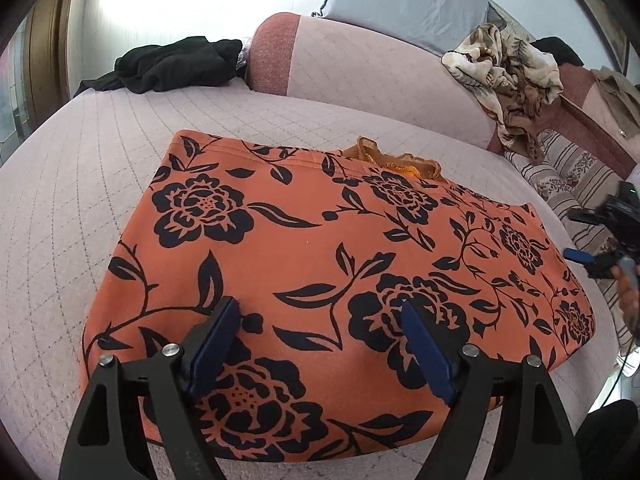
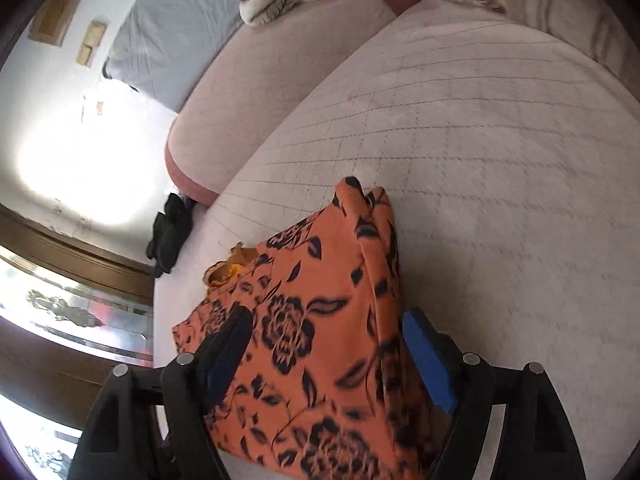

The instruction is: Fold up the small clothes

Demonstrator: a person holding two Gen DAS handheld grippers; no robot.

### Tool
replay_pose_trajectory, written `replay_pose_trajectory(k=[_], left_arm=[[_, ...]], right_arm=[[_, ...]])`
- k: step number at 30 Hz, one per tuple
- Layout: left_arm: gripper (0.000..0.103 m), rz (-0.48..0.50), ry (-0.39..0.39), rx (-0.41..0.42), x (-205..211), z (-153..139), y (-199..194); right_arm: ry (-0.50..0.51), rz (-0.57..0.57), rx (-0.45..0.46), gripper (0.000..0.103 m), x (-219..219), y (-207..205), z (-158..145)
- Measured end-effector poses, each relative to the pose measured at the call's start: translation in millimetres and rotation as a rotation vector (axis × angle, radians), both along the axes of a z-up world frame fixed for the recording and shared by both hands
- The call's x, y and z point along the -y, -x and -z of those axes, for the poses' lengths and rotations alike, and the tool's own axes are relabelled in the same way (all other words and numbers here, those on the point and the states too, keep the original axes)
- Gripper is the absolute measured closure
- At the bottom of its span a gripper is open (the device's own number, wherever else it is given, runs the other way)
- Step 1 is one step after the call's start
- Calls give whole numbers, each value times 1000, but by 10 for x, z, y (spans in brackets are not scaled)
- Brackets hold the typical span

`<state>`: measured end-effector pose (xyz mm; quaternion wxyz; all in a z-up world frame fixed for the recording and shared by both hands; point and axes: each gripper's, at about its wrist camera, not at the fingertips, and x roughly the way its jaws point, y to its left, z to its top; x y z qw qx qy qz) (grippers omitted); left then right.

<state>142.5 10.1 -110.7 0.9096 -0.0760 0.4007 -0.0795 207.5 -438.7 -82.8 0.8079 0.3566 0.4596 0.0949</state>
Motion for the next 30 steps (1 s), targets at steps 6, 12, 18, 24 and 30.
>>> replay_pose_trajectory(k=[6, 12, 18, 24, 30], left_arm=[[19, 22, -29, 22, 40, 9, 28], [15, 29, -44, 24, 82, 8, -10], [15, 17, 9, 13, 2, -12, -3], [15, -8, 52, -5, -69, -48, 40], [15, -91, 135, 2, -438, -335, 413]], right_arm=[[136, -62, -61, 89, -246, -766, 238], [137, 112, -75, 83, -65, -650, 451], [328, 224, 14, 38, -97, -315, -127], [110, -89, 139, 32, -714, 53, -404], [-12, 143, -9, 32, -191, 312, 32]])
